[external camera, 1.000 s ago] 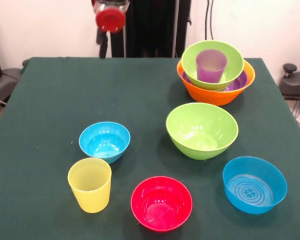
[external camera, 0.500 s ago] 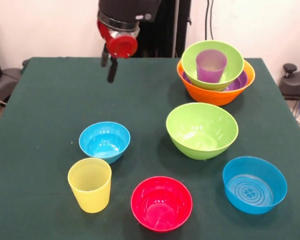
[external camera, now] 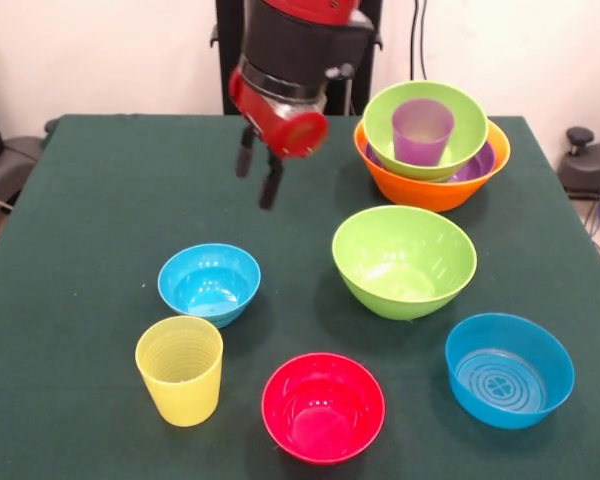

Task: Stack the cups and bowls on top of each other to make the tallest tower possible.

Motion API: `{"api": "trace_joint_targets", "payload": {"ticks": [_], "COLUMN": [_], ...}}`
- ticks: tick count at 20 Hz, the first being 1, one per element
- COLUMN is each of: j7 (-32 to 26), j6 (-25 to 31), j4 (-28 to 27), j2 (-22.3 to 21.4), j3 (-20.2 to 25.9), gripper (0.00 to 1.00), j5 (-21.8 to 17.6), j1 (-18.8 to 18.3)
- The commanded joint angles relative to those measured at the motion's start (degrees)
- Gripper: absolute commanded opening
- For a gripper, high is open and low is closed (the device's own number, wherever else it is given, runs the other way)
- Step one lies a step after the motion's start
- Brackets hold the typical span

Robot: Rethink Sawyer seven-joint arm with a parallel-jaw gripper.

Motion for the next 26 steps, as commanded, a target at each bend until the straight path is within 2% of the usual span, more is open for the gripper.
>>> {"api": "trace_joint_targets", "payload": {"ticks": [1,5,10,21,26], "j7": [-15.42,-16.14,-14.24,-10.64,-10.33], "j6": [6.37,5.58,9.22,11.07,9.65], "j4": [-8.95,-11.80,-14.06,-14.08,-11.64], "j2": [5.28,7.61,7.67,7.00,6.04], "j3": [14.90,16.85,17.28,17.12,17.48], "gripper": [1.00,1.00,1.00,1.00,1.00], "j5": [-6.12,-8.66,-9.79,-11.11,-11.26], "j1": [0.39,0.44,1.55,3.97,3.87]}}
